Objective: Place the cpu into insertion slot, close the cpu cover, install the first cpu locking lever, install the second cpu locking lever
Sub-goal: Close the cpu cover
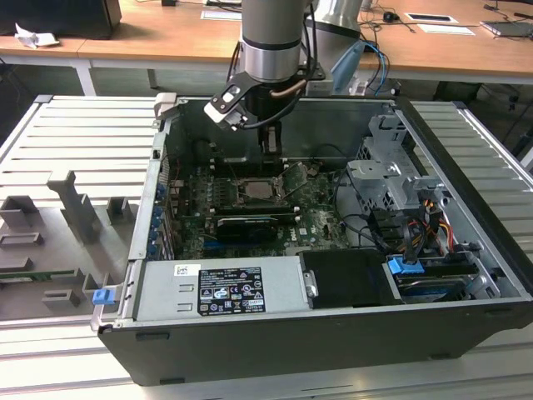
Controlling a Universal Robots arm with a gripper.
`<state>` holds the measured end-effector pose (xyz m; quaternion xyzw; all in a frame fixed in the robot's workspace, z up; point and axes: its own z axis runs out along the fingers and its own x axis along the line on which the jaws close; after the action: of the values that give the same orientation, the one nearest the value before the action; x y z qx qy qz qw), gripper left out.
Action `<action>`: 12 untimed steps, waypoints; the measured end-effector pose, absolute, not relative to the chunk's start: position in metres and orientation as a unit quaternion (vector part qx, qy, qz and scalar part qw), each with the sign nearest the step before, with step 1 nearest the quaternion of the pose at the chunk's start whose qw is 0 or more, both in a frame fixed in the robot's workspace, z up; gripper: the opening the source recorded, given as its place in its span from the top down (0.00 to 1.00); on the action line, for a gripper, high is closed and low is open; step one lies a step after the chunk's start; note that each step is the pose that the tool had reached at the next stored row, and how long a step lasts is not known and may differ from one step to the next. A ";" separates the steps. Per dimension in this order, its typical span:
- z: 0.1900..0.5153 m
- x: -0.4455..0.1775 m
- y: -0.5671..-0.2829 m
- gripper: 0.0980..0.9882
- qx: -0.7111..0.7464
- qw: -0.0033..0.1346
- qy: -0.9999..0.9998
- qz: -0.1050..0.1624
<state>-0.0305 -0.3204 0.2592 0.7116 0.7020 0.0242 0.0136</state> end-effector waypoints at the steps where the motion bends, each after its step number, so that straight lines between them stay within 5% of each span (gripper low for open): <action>1: 0.259 -0.030 -0.320 0.99 0.712 0.014 0.702 0.024; 12: 0.259 -0.028 -0.320 0.99 0.712 0.014 0.702 0.024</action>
<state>-0.0278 -0.3204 0.2592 0.7117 0.7020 0.0242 0.0137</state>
